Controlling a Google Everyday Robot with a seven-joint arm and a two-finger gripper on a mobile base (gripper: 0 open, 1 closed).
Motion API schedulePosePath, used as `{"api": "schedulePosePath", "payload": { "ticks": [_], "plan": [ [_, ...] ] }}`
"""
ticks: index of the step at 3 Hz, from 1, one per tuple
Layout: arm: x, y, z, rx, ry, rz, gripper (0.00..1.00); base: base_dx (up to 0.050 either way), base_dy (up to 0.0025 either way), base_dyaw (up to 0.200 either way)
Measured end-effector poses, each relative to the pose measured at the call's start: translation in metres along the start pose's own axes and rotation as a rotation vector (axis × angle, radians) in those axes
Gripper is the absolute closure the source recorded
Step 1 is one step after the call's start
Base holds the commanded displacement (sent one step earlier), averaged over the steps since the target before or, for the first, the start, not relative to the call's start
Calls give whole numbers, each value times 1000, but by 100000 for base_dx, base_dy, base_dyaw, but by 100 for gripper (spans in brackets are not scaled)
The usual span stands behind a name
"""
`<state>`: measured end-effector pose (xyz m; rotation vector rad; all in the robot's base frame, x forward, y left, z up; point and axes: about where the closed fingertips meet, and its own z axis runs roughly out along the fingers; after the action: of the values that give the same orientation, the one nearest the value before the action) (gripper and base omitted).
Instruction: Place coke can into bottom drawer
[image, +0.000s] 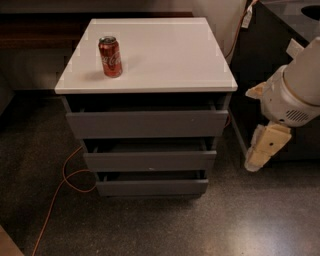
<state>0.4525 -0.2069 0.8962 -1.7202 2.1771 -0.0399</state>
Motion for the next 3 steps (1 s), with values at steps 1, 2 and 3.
{"api": "schedulePosePath", "payload": {
  "ticks": [1,2,3],
  "plan": [
    [0,3,42,32,-46,-3,0,0,0,0],
    [-12,-4,112,100,-100,8,0,0,0,0],
    [-12,-4,112,100,-100,8,0,0,0,0]
  ]
}}
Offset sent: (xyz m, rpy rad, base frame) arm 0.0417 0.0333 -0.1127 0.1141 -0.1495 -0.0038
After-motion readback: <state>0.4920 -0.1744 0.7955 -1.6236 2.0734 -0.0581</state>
